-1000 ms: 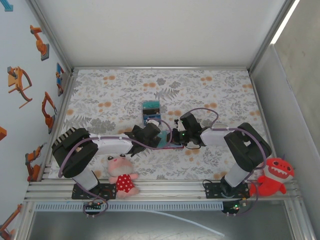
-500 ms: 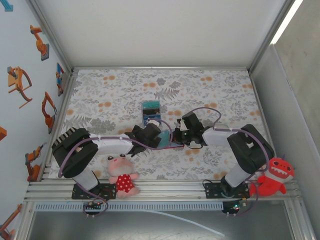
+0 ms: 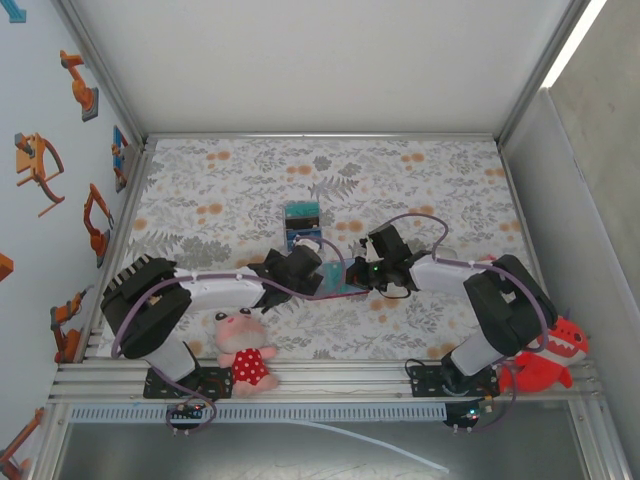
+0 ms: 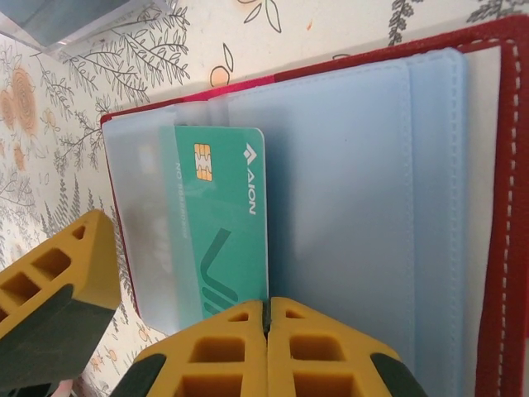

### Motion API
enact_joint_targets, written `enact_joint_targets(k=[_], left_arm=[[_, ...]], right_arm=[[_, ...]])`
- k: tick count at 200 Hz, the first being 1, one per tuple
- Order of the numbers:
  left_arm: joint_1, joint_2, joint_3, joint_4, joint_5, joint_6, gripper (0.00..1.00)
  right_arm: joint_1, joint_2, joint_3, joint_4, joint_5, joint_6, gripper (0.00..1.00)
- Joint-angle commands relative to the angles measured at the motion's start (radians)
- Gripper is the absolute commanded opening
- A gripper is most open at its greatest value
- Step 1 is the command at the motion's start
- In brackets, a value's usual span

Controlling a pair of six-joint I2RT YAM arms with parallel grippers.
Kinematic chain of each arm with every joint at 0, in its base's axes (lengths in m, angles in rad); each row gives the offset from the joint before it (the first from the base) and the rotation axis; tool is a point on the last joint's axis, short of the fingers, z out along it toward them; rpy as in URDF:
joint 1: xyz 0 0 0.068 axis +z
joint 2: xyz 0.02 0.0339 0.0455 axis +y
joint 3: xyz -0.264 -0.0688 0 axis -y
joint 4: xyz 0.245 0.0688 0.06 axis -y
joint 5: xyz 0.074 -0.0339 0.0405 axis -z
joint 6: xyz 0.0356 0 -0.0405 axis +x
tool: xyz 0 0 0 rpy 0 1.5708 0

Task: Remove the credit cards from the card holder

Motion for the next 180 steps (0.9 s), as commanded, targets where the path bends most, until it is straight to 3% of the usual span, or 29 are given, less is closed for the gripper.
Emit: enact_joint_targets(k=[1,180], left_arm=[[-0.007,-0.05,0.036,-0.02,0.019,0.036,0.97],[-0.022,0.106,0.091,0.057,0.033,0.094,0.97]], right_arm=[[-0.005,-0.024,0.032,-0.036,0.014,-0.024,0.0],[-0.009,-0.038,0.054,-0.092,0.036,-0.054,0.0]])
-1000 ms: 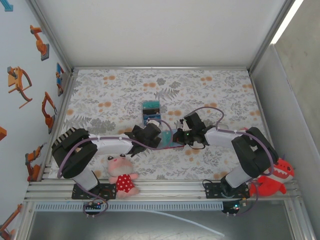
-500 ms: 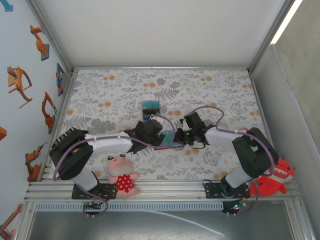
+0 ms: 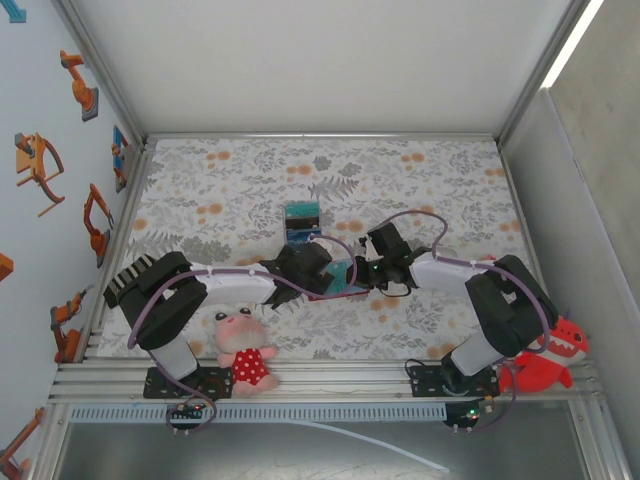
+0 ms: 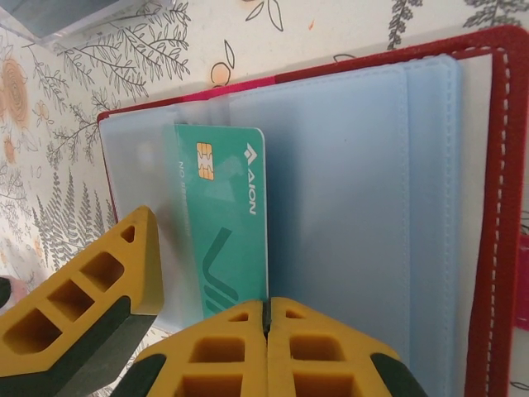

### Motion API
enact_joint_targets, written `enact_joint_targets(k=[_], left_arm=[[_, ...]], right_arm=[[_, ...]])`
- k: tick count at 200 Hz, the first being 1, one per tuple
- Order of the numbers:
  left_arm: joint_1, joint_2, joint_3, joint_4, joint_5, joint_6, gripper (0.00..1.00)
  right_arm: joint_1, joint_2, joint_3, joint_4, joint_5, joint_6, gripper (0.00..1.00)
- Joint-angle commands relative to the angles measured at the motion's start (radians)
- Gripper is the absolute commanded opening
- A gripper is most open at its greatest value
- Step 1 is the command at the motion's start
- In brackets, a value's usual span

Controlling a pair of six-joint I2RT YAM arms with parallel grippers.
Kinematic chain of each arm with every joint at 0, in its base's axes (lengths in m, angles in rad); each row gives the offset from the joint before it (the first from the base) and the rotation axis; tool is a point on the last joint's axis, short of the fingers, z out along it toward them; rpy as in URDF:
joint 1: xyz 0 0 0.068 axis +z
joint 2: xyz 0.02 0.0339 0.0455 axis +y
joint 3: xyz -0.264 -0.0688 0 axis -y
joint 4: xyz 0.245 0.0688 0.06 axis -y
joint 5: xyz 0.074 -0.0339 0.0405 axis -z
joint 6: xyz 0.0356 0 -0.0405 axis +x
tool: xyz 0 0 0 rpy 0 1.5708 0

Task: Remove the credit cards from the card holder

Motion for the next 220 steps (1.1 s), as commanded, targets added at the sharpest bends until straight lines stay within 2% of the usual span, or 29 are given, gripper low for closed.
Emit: enact_joint_targets(k=[1,27,56,83,111,163,170,184,220], left_arm=[[-0.003,0.01,0.02,0.006,-0.001,0.017,0.97],[-0.003,0.015,0.016,0.003,-0.002,0.016,0.97],[-0.003,0.017,0.013,0.002,-0.002,0.012,0.97],[-0.003,0.019,0.011,0.001,0.001,0.01,0.97],[-0.003,0.02,0.01,0.001,0.001,0.007,0.97],[-0.003,0.012,0.009,0.0,0.001,0.003,0.97],[-0.003,0.01,0.006,0.0,0.001,0.004,0.97],[-0.003,0.006,0.004,-0.002,-0.001,0.0,0.97],[-0.003,-0.021,-0.008,-0.004,-0.007,-0.008,0.97]], right_arm=[[-0.009,-0.033,0.023,-0.028,0.025,-0.019,0.0],[-0.011,-0.04,0.013,0.018,-0.008,-0.007,0.0],[-0.011,-0.045,-0.019,0.124,-0.074,0.025,0.13],[-0.011,-0.041,-0.039,0.169,-0.096,0.031,0.19],[-0.01,-0.021,-0.063,0.234,-0.122,0.045,0.21],[-0.01,0.046,-0.094,0.371,-0.16,0.096,0.2],[-0.01,0.051,-0.094,0.374,-0.158,0.095,0.17],[-0.011,0.05,-0.094,0.365,-0.148,0.092,0.1],[-0.011,-0.021,-0.074,0.21,-0.062,0.024,0.04]])
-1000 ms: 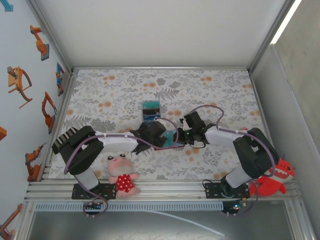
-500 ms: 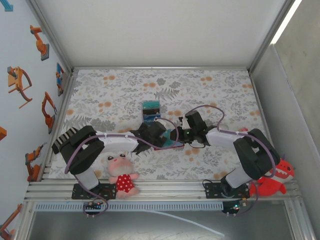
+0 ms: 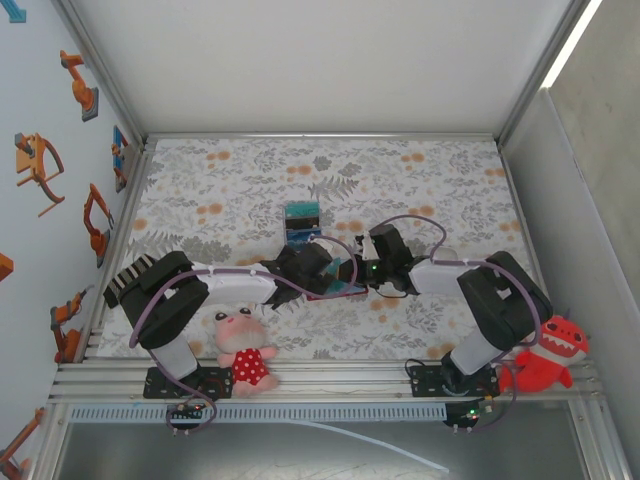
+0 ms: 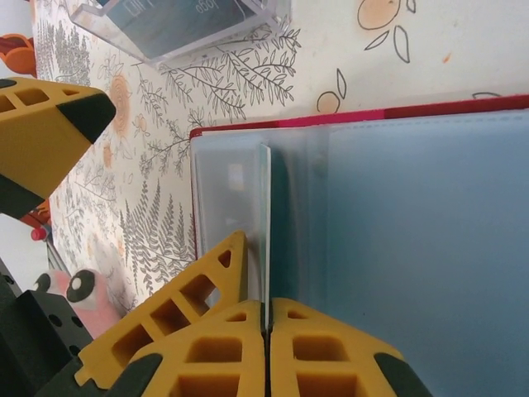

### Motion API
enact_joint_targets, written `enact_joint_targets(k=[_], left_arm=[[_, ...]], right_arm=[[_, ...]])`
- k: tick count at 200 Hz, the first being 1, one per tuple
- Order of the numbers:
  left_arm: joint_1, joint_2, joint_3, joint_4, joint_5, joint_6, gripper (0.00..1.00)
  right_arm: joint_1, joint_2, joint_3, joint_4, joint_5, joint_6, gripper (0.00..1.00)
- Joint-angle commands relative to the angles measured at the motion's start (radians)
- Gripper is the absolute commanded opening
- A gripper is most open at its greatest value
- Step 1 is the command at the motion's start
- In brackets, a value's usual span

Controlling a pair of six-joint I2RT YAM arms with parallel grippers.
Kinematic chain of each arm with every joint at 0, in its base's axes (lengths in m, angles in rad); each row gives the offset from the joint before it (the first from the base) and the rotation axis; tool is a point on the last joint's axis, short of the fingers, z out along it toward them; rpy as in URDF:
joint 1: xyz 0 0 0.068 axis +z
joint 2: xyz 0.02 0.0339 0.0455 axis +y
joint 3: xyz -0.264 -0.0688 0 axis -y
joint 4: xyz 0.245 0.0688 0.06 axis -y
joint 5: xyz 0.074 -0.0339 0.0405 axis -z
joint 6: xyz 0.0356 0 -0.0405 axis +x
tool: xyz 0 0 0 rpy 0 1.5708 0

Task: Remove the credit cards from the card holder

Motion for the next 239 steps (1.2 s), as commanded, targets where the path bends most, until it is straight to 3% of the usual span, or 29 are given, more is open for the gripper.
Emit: enact_joint_targets(k=[1,32,69,143,160,201,239], left_arm=[[-0.002,-0.028,-0.008,-0.006,-0.007,-0.007,0.97],[-0.003,-0.052,-0.01,-0.015,-0.017,-0.005,0.97],[-0.003,-0.12,0.007,-0.052,-0.034,-0.002,0.97],[0.022,-0.356,0.013,-0.065,-0.094,0.014,0.97],[0.053,-0.422,0.01,-0.062,-0.026,0.025,0.97],[0.192,-0.586,-0.009,-0.064,0.304,0.005,0.97],[0.227,-0.653,0.012,-0.126,0.478,0.099,0.97]], right_arm=[[-0.004,-0.06,0.013,-0.106,0.067,-0.056,0.04],[-0.006,-0.138,0.048,-0.278,0.159,-0.133,0.02],[-0.007,-0.238,0.067,-0.356,0.206,-0.2,0.01],[-0.007,-0.45,0.092,-0.365,0.134,-0.371,0.01],[-0.006,-0.484,0.1,-0.347,0.095,-0.412,0.01],[0.005,-0.481,0.16,-0.351,-0.032,-0.524,0.01],[0.011,-0.43,0.249,-0.412,-0.148,-0.628,0.01]])
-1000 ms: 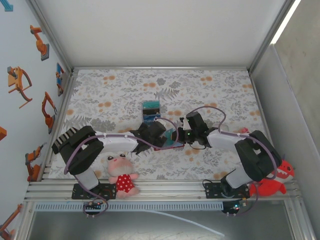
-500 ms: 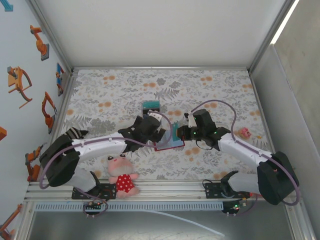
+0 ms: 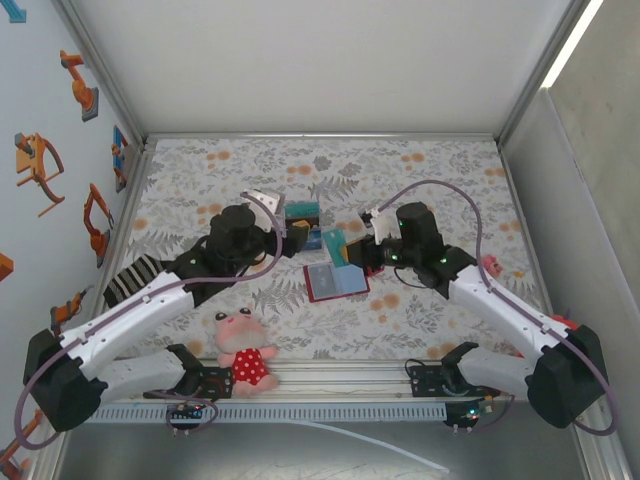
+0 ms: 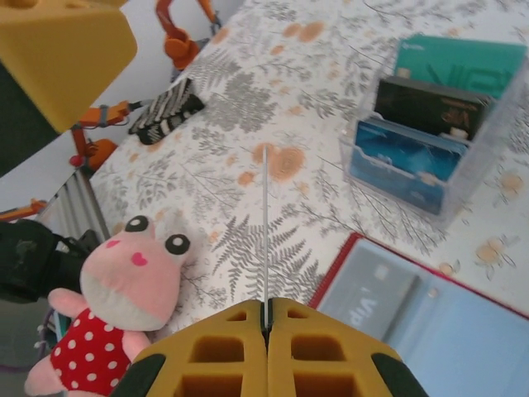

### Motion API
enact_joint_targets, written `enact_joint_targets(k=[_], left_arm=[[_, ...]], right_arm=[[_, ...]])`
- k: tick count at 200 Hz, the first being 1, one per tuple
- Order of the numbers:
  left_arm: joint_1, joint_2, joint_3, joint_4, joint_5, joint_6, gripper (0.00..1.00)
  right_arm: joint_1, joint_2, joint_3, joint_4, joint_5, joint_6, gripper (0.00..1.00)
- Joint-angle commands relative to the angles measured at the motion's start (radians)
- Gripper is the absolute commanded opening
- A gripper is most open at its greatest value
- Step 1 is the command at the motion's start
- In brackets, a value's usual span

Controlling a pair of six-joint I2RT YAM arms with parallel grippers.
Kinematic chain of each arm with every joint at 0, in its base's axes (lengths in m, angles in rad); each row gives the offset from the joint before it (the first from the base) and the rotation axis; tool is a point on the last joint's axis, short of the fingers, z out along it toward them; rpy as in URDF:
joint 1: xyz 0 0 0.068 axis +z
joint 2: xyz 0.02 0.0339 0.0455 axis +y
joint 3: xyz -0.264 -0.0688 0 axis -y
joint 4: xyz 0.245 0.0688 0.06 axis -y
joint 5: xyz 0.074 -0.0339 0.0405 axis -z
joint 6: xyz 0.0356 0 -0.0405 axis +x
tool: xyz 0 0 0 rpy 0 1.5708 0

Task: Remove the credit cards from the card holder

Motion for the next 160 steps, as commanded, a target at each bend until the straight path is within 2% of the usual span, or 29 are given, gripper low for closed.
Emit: enact_joint_targets(k=[1,26,55,73,88,125,149,160], left_arm=[[0.01,-0.024,0.013,-0.065,0.183,0.078,0.97],[0.025,-0.027,0.028,-0.102,0.307,0.134,0.97],[0.046,-0.007,0.054,-0.15,0.485,0.206,0.97],[0.064,0.011,0.069,-0.164,0.554,0.232,1.0],[0.083,0.03,0.084,-0.176,0.604,0.235,0.97],[0.13,0.095,0.132,-0.198,0.777,0.212,0.77],[0.133,0.129,0.153,-0.215,0.841,0.209,0.58],[0.135,0.136,0.156,-0.217,0.861,0.205,0.54]], right_arm=[[0.009,0.028,0.071,-0.043,-0.12,-0.108,0.01],[0.019,0.068,0.135,-0.116,-0.195,-0.179,0.01],[0.036,0.099,0.201,-0.228,-0.214,-0.264,0.01],[0.04,0.108,0.221,-0.262,-0.225,-0.293,0.01],[0.043,0.11,0.23,-0.276,-0.249,-0.305,0.01],[0.046,0.111,0.243,-0.297,-0.299,-0.332,0.01],[0.046,0.112,0.256,-0.314,-0.307,-0.351,0.01],[0.046,0.114,0.262,-0.32,-0.309,-0.356,0.01]])
